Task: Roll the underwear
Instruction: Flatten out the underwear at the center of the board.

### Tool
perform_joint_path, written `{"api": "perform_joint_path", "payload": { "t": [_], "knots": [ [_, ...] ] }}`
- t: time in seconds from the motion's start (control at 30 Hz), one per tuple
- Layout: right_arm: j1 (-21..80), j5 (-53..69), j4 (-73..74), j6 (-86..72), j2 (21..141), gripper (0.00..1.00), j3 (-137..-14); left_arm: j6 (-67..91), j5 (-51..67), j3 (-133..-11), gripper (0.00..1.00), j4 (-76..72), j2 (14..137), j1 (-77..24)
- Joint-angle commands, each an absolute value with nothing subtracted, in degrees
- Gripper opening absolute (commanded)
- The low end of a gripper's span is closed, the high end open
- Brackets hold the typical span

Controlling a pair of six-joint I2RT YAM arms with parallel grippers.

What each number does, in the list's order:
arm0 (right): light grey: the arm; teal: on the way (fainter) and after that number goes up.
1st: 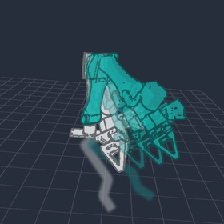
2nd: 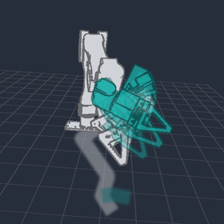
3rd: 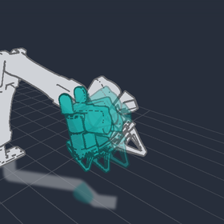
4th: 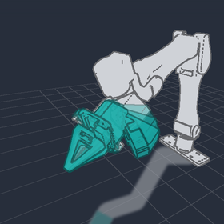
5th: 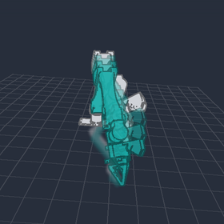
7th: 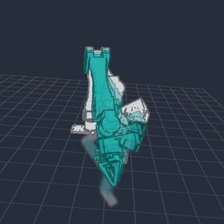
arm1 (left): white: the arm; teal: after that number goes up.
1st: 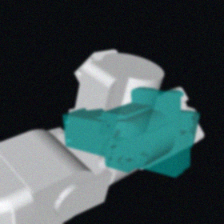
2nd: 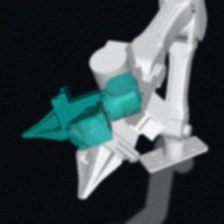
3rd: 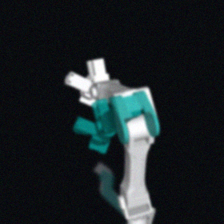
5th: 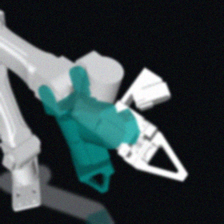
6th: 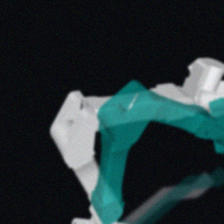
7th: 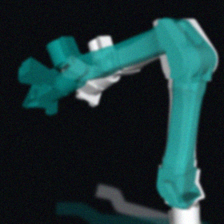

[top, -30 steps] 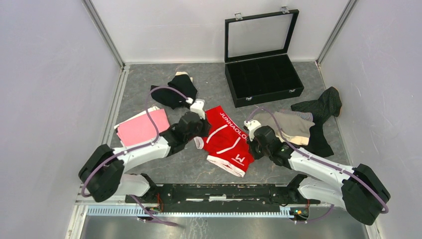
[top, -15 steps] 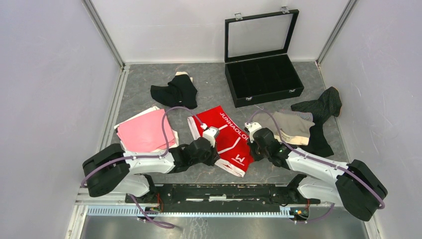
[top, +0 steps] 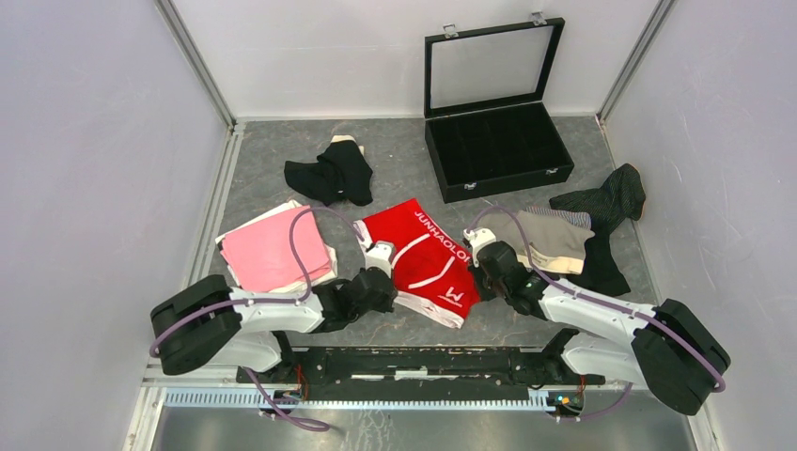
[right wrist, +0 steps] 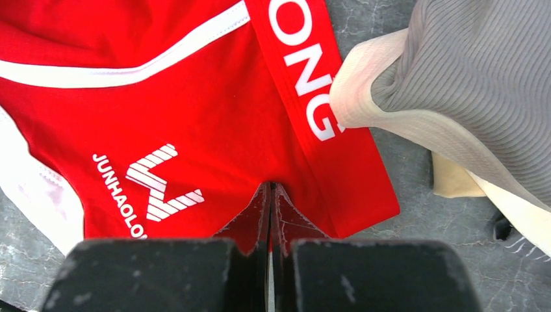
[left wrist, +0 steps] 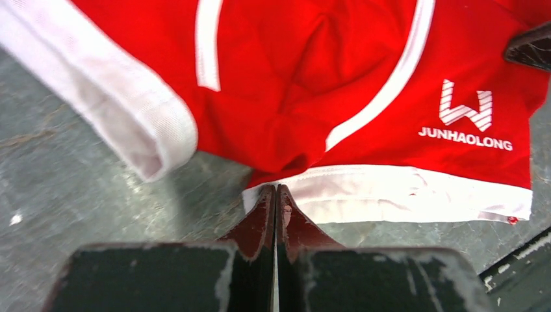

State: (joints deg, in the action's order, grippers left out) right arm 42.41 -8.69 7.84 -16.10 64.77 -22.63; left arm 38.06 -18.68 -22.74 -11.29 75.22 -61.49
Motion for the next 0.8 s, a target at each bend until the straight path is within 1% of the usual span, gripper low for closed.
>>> {"api": "perform_joint_path", "payload": {
  "t": [0.0, 0.27, 0.5, 0.67, 0.77],
  "knots": [
    [42.5, -12.9, 14.1, -13.8, 65.2, 0.0, -22.3, 42.0, -26.8, -21.1, 0.02, -7.1, 72.1, -61.6],
    [42.5, -12.9, 15.1, -13.6, 63.6, 0.0, -22.6, 41.8, -29.1, -19.9, 0.02, -2.7, 66.2, -61.6],
    [42.6, -1.2, 11.2, -11.8, 58.0, 0.02, -23.5, 35.6, -24.1, -25.1, 0.02, -2.5, 62.3, -61.6],
    [42.6, -3.8, 12.1, -13.1, 53.9, 0.05, -24.5, 33.5, -24.9, -27.3, 0.02, -4.9, 61.1, -61.6],
    [42.6, -12.2, 16.0, -16.4, 53.8, 0.11, -25.6, 32.9, -23.2, -28.9, 0.02, -7.2, 64.8, -61.6]
  ]
}}
